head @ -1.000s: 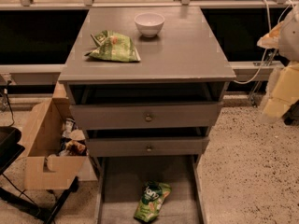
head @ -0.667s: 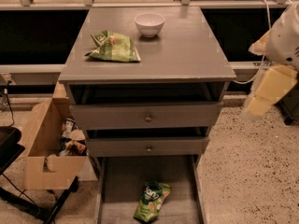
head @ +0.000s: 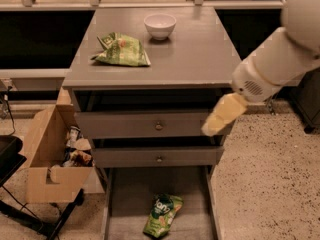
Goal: Pick green rice chip bag from bottom drawer and place on counter
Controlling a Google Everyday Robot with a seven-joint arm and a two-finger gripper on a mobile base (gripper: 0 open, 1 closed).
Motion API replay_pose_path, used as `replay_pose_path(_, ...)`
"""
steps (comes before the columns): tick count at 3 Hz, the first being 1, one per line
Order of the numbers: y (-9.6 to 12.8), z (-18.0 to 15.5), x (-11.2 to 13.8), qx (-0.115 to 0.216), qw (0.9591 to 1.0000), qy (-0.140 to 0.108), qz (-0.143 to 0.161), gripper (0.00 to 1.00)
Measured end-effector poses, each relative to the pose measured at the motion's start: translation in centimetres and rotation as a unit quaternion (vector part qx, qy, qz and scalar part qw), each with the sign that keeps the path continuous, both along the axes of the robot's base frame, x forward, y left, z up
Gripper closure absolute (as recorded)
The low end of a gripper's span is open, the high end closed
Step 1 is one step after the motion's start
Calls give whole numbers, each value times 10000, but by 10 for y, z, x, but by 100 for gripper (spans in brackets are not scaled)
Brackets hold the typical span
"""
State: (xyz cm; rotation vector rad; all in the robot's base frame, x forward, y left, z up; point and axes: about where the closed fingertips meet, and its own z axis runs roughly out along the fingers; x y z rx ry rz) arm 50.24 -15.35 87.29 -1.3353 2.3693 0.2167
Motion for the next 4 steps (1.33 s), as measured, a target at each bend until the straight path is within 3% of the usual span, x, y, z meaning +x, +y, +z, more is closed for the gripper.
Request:
replay_pose_path(1, 40, -69, 32, 405, 9973, 299, -539, 0)
replay_pose_path(2, 68, -112, 41, 374, 9957, 434, -726, 0)
replay_pose_path(3, 56, -149, 6, 195, 9897, 824, -1153, 0)
replay_pose_path(4, 56, -151, 5, 185, 9897, 838, -1144, 0)
